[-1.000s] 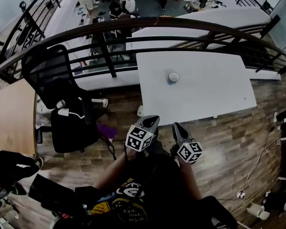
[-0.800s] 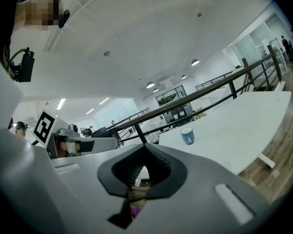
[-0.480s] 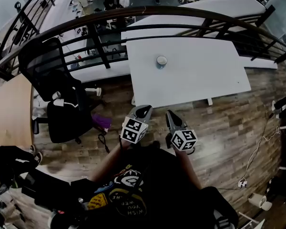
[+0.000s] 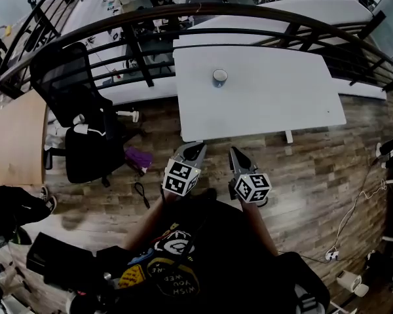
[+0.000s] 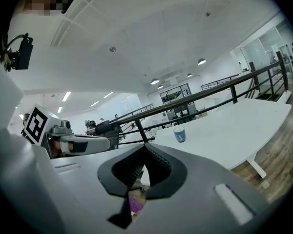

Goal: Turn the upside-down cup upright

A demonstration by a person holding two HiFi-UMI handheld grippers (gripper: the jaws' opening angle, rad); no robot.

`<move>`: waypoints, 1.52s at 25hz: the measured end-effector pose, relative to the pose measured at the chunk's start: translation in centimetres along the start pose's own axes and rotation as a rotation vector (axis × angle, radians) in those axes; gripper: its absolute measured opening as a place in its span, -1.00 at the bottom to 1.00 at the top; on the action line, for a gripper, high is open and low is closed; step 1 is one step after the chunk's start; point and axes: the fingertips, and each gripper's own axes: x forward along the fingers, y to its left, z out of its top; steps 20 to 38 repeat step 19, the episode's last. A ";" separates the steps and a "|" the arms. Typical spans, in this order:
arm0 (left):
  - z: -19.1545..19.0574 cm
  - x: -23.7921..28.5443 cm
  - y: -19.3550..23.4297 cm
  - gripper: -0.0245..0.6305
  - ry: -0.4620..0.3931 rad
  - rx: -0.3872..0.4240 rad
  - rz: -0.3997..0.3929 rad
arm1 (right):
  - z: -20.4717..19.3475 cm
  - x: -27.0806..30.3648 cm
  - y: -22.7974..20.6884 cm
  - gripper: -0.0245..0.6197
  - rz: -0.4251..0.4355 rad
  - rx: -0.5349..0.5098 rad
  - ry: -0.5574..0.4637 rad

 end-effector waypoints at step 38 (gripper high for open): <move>-0.4 1.3 -1.4 -0.91 0.020 0.025 -0.019 | -0.3 -0.2 -0.4 -0.92 0.026 0.011 -0.001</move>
